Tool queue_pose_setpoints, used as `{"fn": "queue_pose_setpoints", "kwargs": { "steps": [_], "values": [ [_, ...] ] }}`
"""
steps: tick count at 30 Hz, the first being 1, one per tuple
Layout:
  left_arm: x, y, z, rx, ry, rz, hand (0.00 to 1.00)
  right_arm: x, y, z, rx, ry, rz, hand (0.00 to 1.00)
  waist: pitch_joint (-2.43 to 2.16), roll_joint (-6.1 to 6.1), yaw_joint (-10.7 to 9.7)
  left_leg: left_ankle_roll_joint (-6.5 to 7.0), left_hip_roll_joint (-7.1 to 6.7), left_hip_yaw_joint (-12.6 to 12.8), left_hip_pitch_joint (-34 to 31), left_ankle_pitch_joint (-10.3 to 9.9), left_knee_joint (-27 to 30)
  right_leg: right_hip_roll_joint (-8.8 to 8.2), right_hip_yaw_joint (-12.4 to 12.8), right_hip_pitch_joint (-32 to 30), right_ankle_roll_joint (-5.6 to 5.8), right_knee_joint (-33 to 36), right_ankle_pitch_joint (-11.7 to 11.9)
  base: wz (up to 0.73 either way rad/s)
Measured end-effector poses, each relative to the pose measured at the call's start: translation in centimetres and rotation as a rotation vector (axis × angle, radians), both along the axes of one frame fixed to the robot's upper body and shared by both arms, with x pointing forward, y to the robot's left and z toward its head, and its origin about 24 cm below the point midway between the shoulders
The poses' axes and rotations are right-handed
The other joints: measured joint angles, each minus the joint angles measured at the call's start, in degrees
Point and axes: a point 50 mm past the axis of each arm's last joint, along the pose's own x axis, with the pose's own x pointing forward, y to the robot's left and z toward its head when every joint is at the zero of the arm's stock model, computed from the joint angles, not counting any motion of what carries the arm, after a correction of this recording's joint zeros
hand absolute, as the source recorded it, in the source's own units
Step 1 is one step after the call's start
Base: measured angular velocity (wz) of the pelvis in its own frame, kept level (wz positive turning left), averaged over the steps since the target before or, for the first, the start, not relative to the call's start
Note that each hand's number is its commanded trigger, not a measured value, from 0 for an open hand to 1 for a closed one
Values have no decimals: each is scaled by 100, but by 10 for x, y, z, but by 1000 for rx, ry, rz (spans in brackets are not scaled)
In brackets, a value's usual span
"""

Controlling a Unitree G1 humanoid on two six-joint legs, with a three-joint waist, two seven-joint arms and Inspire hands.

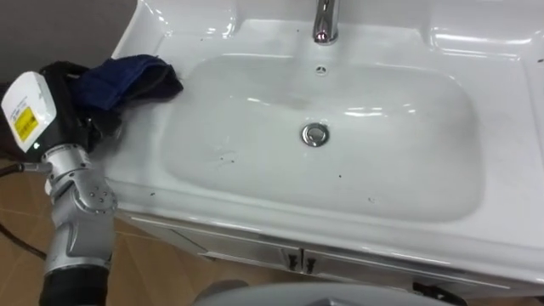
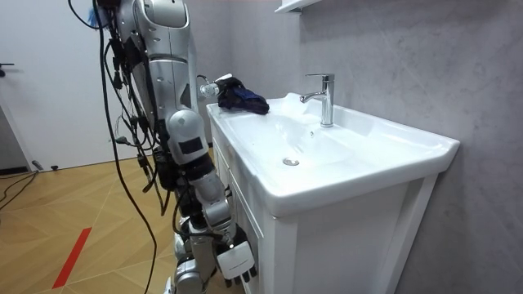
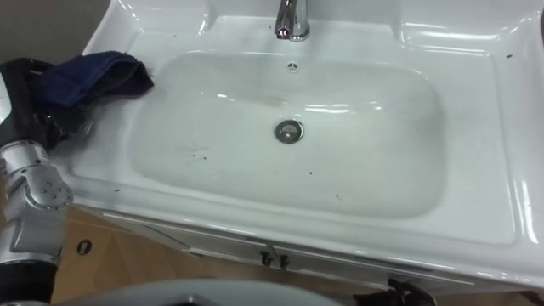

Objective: Wipe basin

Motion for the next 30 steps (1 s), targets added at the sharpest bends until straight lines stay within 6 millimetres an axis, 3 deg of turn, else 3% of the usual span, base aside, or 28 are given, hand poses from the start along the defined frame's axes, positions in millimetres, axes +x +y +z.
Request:
{"fn": "queue_pose_setpoints", "kwargs": {
  "steps": [15, 24, 27, 30],
  "values": [
    [-5, 2, -16, -34, 68, 21, 0, 1, -8, 3, -26, 6, 11, 0, -44, 147, -184, 18, -28, 1, 48, -11, -17, -16, 23, 54, 25, 21, -1, 0],
    [-4, 0, -14, -27, 56, 9, 0, 1, -6, 2, -20, 3, 6, 0, -29, 109, -148, 19, -28, 2, 47, -11, -6, -20, 22, 35, 29, 8, -4, 0],
    [0, -1, -3, -22, 16, -6, 0, 1, -3, 1, -11, 2, 5, 0, -3, 40, -132, 19, -28, 0, 43, -11, -7, -19, 22, 30, 29, 4, -5, 0],
    [3, -2, 12, -3, -50, -12, 0, 1, 1, 0, 1, 2, 3, 0, -13, -30, -127, 19, -32, 3, 42, -11, -9, -21, 30, 30, 30, 5, -4, 0]
  ]
}}
